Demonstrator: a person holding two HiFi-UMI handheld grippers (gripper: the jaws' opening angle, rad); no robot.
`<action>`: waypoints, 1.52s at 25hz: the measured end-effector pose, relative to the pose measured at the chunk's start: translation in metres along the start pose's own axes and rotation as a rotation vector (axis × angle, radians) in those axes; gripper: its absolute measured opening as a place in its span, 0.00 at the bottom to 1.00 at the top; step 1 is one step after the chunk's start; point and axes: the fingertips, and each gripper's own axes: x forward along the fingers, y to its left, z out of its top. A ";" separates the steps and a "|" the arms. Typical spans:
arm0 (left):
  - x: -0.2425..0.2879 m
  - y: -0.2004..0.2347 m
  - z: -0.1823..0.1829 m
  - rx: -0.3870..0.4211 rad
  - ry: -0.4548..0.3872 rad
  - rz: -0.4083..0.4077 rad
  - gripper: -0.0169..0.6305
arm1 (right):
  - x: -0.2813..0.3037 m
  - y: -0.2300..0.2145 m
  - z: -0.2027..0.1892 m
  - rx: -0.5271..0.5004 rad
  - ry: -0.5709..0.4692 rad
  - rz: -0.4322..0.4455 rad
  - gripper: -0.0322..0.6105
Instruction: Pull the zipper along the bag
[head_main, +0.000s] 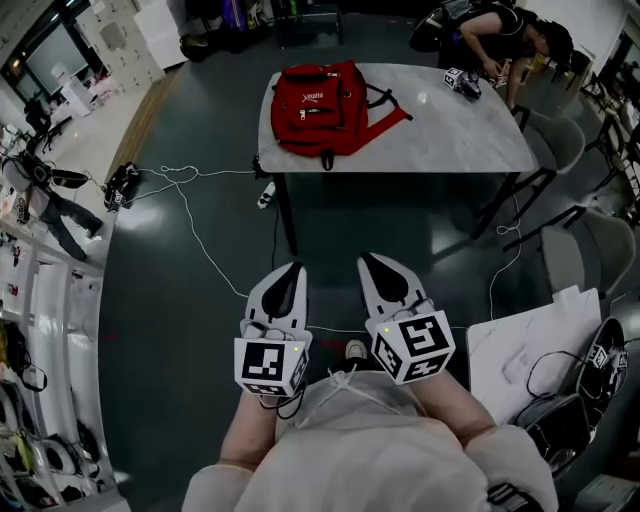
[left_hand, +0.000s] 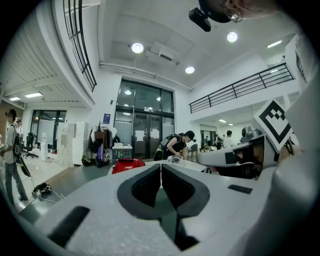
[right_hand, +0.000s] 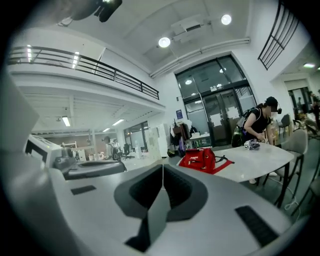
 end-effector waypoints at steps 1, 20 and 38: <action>0.014 -0.002 0.001 0.000 0.001 -0.005 0.06 | 0.006 -0.013 0.002 0.004 0.003 -0.007 0.09; 0.230 0.038 -0.019 -0.014 0.075 -0.126 0.06 | 0.138 -0.163 0.001 0.076 0.090 -0.108 0.09; 0.470 0.239 -0.015 -0.073 0.148 -0.197 0.06 | 0.408 -0.256 0.049 0.080 0.210 -0.234 0.09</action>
